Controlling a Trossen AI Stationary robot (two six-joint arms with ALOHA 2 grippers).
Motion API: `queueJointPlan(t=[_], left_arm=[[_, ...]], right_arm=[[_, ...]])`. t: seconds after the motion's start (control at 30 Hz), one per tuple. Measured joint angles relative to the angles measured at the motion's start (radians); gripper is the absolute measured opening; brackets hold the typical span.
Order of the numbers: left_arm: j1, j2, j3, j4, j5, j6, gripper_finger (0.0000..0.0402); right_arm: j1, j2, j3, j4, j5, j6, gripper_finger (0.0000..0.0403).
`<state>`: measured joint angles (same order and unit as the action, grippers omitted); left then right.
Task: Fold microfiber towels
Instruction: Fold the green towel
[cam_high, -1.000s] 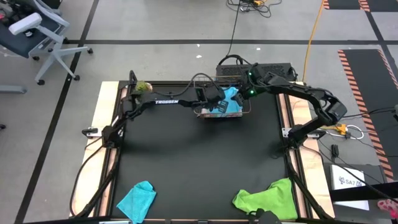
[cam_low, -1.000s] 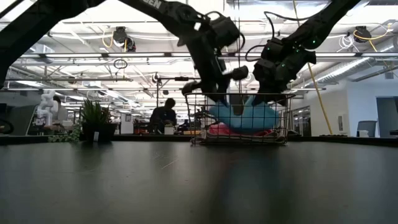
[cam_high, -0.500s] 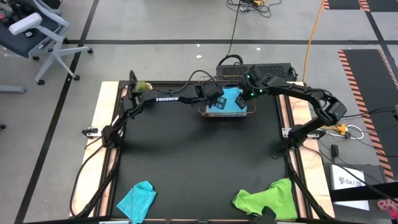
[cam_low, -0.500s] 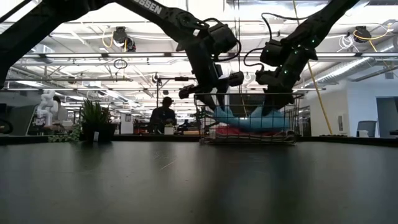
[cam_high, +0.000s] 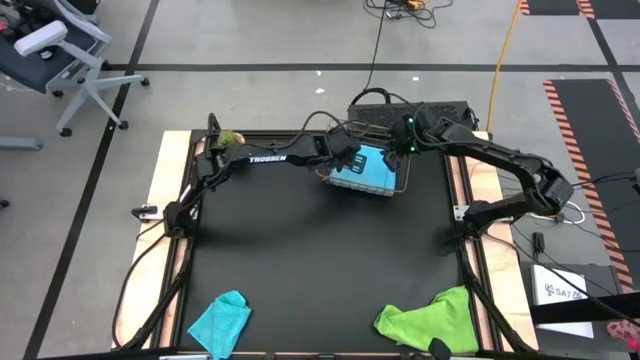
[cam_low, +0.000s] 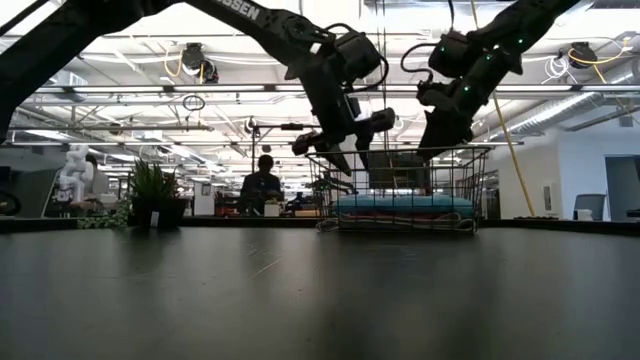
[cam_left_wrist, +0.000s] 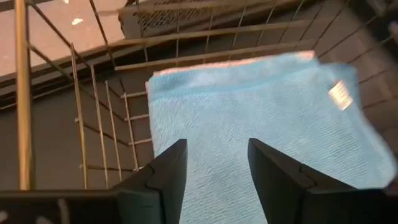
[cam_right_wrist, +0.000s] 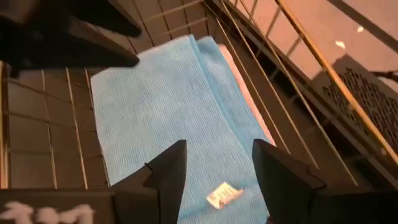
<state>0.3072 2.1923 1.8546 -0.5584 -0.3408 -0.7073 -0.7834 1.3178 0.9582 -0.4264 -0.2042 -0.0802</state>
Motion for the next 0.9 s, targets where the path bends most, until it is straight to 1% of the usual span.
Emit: queueJointPlan(t=[0.13, 0.2, 0.27, 0.37, 0.5, 0.6, 0.67, 0.73, 0.83, 0.9], left_arm=[[-0.010, -0.025, 0.001, 0.029, -0.003, 0.021, 0.0174], [-0.022, -0.059, 0.000, 0.037, -0.003, 0.049, 0.0175], [-0.042, -0.110, 0.000, 0.045, -0.025, 0.084, 0.0175], [-0.095, -0.201, 0.001, 0.021, -0.105, 0.141, 0.0175], [-0.212, -0.307, 0.002, -0.001, -0.252, 0.231, 0.0175], [-0.304, -0.360, 0.003, -0.024, -0.331, 0.261, 0.0175], [-0.362, -0.385, 0.003, -0.063, -0.372, 0.252, 0.0175], [-0.416, -0.389, 0.003, -0.096, -0.414, 0.213, 0.0175], [-0.490, -0.388, 0.002, -0.238, -0.471, 0.112, 0.0175], [-0.530, -0.379, 0.002, -0.344, -0.484, 0.007, 0.0175]], right_arm=[[0.016, -0.038, 0.000, 0.000, -0.005, 0.015, 0.0179], [0.034, -0.068, 0.000, -0.020, -0.006, 0.016, 0.0176], [0.066, -0.104, 0.000, -0.044, -0.007, 0.016, 0.0172], [0.132, -0.172, 0.000, -0.120, -0.008, 0.020, 0.0163], [0.249, -0.262, 0.000, -0.185, -0.010, 0.064, 0.0146], [0.334, -0.293, 0.000, -0.236, -0.010, 0.084, 0.0128], [0.380, -0.291, -0.009, -0.246, -0.009, 0.133, 0.0109], [0.426, -0.280, -0.041, -0.241, -0.021, 0.172, 0.0080], [0.493, -0.251, -0.118, -0.175, -0.035, 0.211, 0.0024], [0.519, -0.238, -0.172, -0.115, -0.032, 0.223, 0.0008]])
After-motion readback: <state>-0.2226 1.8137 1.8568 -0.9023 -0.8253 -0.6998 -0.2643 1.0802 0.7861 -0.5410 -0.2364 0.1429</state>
